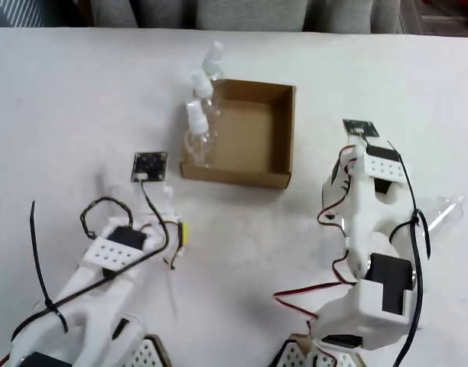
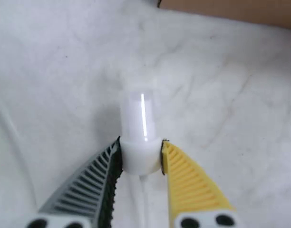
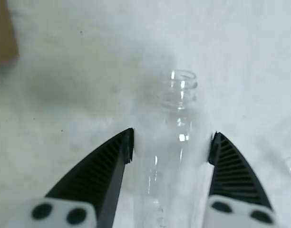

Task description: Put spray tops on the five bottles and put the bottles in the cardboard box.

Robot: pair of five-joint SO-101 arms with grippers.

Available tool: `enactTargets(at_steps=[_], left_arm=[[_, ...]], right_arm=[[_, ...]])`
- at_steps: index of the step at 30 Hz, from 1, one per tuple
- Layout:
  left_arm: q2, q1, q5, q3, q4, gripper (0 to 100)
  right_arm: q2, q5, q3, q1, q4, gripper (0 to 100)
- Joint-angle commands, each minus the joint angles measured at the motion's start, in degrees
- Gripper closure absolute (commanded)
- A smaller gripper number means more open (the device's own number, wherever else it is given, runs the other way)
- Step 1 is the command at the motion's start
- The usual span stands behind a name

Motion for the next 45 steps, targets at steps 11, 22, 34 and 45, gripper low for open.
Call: enactTargets(at_steps=[11,22,34,45], left_arm=[[-1.7,-0.4,-0.7,-0.4,-1.1,98],[-1.7,-0.5,-0.7,-0.4,-1.1,98],[-1.9,-5.3,-0.6,-10.3,4.9,98],[-14.4,-10.4,-0.7,-46.4,27.0,98]], right_arm=[[-0.3,-1.2,-3.6,0.2,0.0,96.1],[-18.6,-1.2,-7.7,-3.6,10.6,98.1],[-41.0,-0.8,6.7,-8.8,-6.0,98.1],[-55.7,-1.1,8.8,-18.0,-8.5,98.1]])
